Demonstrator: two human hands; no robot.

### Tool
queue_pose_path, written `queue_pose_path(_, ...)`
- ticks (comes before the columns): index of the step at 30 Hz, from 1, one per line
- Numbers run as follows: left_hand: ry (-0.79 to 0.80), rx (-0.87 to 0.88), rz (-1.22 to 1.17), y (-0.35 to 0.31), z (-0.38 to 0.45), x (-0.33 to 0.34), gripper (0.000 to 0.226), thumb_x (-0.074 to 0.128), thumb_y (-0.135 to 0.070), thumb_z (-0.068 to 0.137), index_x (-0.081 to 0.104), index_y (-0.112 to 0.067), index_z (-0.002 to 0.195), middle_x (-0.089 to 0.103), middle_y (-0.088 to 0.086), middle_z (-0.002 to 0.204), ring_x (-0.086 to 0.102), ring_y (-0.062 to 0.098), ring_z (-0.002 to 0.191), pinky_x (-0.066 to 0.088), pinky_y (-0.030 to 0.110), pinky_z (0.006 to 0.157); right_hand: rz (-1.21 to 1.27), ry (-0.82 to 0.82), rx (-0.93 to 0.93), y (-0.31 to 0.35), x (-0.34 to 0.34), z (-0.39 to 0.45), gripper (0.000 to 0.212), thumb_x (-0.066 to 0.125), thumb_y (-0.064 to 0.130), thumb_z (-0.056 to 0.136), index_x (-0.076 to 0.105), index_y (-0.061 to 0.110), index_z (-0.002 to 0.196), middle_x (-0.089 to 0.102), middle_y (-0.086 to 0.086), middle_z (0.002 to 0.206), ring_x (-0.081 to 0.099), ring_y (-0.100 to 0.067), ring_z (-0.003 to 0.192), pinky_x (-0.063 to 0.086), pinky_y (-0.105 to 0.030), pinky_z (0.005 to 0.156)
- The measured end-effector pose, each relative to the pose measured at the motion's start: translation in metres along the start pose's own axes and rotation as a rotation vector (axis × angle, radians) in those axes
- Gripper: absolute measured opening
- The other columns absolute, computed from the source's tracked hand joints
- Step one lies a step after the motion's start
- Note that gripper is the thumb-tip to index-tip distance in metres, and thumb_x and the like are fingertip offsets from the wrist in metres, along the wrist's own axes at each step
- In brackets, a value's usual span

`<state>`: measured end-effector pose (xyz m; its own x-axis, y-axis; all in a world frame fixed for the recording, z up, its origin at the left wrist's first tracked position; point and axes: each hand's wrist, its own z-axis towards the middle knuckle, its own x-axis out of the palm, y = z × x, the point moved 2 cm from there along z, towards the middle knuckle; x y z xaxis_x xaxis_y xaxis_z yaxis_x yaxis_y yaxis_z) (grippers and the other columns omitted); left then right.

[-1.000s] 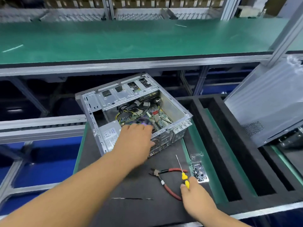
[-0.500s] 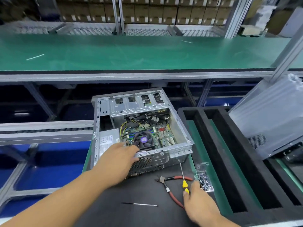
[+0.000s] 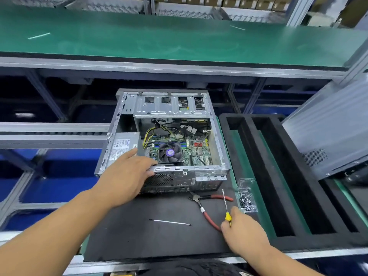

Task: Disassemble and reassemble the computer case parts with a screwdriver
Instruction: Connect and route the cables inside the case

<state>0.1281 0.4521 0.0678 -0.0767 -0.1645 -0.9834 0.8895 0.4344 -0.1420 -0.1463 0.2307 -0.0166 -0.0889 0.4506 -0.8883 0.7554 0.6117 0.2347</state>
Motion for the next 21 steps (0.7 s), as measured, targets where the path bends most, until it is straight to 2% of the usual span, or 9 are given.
queue_pose_path(4,-0.010,0.007,-0.004,0.005,-0.006,-0.002,0.029,0.049,-0.028,0.104,0.064,-0.019,0.127,0.071,-0.010,0.110,0.065,0.015,0.100,0.025,0.039,0.123,0.085,0.002,0.040,0.006,-0.003,0.009,0.014,0.042,0.035,0.094,0.038,0.024,0.086,0.056,0.003,0.081,0.058,-0.026,0.076,0.041,-0.038,0.063)
queue_pose_path(9,0.026,-0.017,-0.065,0.012,-0.016,-0.002,0.020,0.048,-0.028,0.104,0.060,-0.029,0.120,0.065,-0.018,0.096,0.061,0.007,0.095,0.016,0.031,0.125,0.151,-0.046,0.063,0.022,-0.015,0.030,0.014,0.044,0.032,0.097,0.046,0.019,0.097,0.059,-0.004,0.090,0.057,-0.032,0.083,0.042,-0.037,0.069)
queue_pose_path(12,0.003,-0.019,-0.078,0.011,-0.026,-0.003,0.025,0.043,-0.033,0.103,0.060,-0.029,0.120,0.063,-0.020,0.094,0.059,0.004,0.091,0.019,0.033,0.124,0.180,-0.067,0.060,0.028,-0.017,0.040,0.018,0.045,0.034,0.104,0.048,0.016,0.108,0.068,-0.011,0.103,0.062,-0.035,0.090,0.042,-0.037,0.072)
queue_pose_path(15,-0.010,-0.030,-0.092,0.005,-0.033,-0.005,0.033,0.038,-0.038,0.103,0.063,-0.028,0.122,0.064,-0.022,0.097,0.057,0.002,0.091,0.016,0.030,0.125,0.268,-0.096,0.063,0.029,-0.017,0.036,0.021,0.049,0.038,0.105,0.046,0.020,0.115,0.071,-0.012,0.111,0.065,-0.036,0.097,0.043,-0.037,0.074)
queue_pose_path(17,-0.019,-0.037,-0.090,0.001,-0.035,-0.005,0.030,0.042,-0.035,0.104,0.064,-0.027,0.124,0.065,-0.022,0.099,0.058,0.003,0.094,0.018,0.032,0.125,0.337,-0.135,0.053,0.028,-0.016,0.028,0.029,0.051,0.034,0.104,0.047,0.021,0.129,0.071,-0.011,0.117,0.066,-0.036,0.106,0.043,-0.037,0.077)
queue_pose_path(19,-0.027,-0.042,-0.088,-0.001,-0.035,-0.006,0.029,0.047,-0.032,0.104,0.064,-0.025,0.126,0.067,-0.020,0.103,0.060,0.005,0.098,0.021,0.036,0.125,0.421,-0.176,0.045,0.027,-0.017,0.018,0.031,0.050,0.028,0.104,0.046,0.027,0.135,0.074,-0.005,0.108,0.069,-0.028,0.097,0.045,-0.037,0.075)
queue_pose_path(21,-0.027,-0.058,-0.105,-0.004,-0.036,-0.008,0.029,0.050,-0.030,0.104,0.065,-0.023,0.127,0.069,-0.016,0.106,0.061,0.007,0.098,0.023,0.039,0.125,0.545,-0.244,0.029,0.029,-0.024,0.008,0.025,0.048,0.024,0.103,0.048,0.036,0.126,0.072,0.003,0.088,0.067,-0.009,0.074,0.047,-0.034,0.065)
